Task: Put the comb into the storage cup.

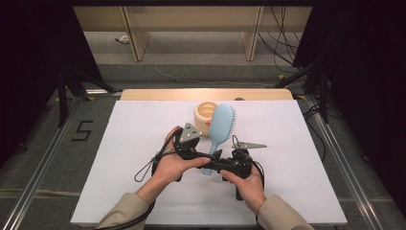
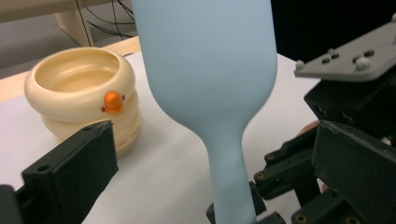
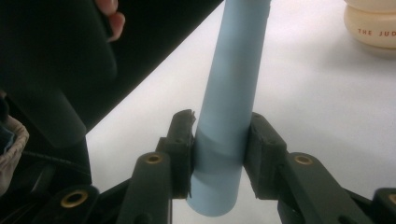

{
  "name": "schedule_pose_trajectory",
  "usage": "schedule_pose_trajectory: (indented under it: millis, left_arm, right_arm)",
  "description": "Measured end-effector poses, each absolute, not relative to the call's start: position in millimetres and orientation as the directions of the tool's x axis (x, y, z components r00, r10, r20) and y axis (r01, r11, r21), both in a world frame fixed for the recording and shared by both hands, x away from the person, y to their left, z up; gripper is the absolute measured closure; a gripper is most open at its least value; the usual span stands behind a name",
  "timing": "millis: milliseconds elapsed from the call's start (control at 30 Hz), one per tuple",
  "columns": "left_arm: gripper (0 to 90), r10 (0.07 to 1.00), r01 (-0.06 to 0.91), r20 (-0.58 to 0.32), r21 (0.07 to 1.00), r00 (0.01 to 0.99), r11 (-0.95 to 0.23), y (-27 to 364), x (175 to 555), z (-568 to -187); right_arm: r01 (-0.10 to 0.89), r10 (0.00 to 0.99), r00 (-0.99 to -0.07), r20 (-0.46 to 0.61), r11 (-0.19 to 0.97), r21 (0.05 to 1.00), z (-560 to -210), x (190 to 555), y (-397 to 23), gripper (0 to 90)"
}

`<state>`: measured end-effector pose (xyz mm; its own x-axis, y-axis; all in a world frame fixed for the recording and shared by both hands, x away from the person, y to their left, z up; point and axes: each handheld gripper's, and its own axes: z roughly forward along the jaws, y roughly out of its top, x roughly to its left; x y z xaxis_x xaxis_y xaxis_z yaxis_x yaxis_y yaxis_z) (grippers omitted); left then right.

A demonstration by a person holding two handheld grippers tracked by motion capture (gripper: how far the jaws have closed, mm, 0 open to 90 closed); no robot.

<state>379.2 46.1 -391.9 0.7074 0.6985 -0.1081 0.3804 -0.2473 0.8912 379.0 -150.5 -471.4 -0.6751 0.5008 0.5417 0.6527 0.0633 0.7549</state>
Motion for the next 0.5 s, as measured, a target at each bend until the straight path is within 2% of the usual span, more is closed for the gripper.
schedule_pose_trajectory:
  millis: [500]
  left_arm:
    - [0.0,0.696,0.381,-0.121,0.895,0.708,-0.231,47,395,-374]
  right_arm:
    - [0.653,0.499,-0.676,0.543,0.062,0.755,-471,379,-151,66.2]
